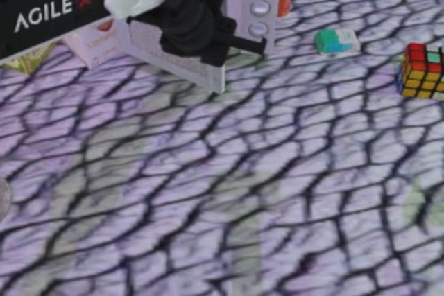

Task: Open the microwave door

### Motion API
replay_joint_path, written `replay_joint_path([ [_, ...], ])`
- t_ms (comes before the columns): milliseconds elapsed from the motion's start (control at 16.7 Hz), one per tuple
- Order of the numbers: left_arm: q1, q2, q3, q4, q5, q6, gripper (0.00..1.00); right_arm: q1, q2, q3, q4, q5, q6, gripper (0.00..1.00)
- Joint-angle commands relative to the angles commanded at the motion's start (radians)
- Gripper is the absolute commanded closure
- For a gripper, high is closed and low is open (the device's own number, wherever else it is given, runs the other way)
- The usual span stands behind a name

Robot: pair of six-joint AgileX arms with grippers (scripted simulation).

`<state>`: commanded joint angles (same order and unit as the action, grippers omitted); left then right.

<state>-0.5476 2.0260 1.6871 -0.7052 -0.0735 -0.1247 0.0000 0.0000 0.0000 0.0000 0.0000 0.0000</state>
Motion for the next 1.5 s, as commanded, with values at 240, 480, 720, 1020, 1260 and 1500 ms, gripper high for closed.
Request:
replay_joint_path([
  [240, 0.000, 0.000, 0.000, 0.000, 0.000, 0.000, 1.00, 0.000, 0.000, 0.000, 0.000, 0.000, 0.000, 0.00],
  [480, 0.000, 0.000, 0.000, 0.000, 0.000, 0.000, 1.00, 0.000, 0.000, 0.000, 0.000, 0.000, 0.000, 0.00],
  [720, 0.000, 0.000, 0.000, 0.000, 0.000, 0.000, 1.00, 0.000, 0.000, 0.000, 0.000, 0.000, 0.000, 0.00],
  [1020, 0.005, -0.021, -0.030, 0.011, 0.023, 0.030, 1.00, 0.000, 0.000, 0.000, 0.000, 0.000, 0.000, 0.00],
  [1260, 0.031, -0.073, -0.103, 0.036, 0.068, 0.116, 1.00, 0.000, 0.000, 0.000, 0.000, 0.000, 0.000, 0.00],
  [1500, 0.035, -0.079, -0.113, 0.039, 0.074, 0.128, 1.00, 0.000, 0.000, 0.000, 0.000, 0.000, 0.000, 0.00],
])
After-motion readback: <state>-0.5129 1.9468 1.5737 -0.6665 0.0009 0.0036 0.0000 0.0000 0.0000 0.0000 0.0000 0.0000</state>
